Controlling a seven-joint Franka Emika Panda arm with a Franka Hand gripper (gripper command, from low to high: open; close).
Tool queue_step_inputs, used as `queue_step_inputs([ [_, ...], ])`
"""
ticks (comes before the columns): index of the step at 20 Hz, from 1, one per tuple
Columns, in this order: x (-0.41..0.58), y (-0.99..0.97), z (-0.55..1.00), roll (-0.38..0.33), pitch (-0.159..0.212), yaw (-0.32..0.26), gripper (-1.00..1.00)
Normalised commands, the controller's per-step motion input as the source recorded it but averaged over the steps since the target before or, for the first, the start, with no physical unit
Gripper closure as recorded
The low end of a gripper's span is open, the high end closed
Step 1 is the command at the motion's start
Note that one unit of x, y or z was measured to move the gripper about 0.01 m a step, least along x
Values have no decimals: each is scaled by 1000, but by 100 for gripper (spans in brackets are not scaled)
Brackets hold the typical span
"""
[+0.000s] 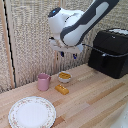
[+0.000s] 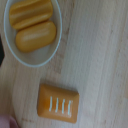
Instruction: Extend the gripper towards the air fryer handle. Grasp the air fryer handle and pull it to open the air fryer. Release the air fryer handle and move the gripper to the bread. Grasp the bread with the gripper and move it to the air fryer basket. Release the bread inside the air fryer and retract the gripper.
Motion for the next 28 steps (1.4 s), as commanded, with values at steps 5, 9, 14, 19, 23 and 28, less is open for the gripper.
queue_step_inputs([
  [5,87,-180,-221,-353,-103,-30,-100],
  [9,113,-496,-381,-278,-97,-74,-100],
  [14,173,-632,-345,-244,-63,-53,-100],
  [19,125,-575,-254,-236,-71,0,-100],
  [23,-46,-655,-266,-164,-115,-17,-100],
  [28,-246,-875,-202,-57,-96,0,-100],
])
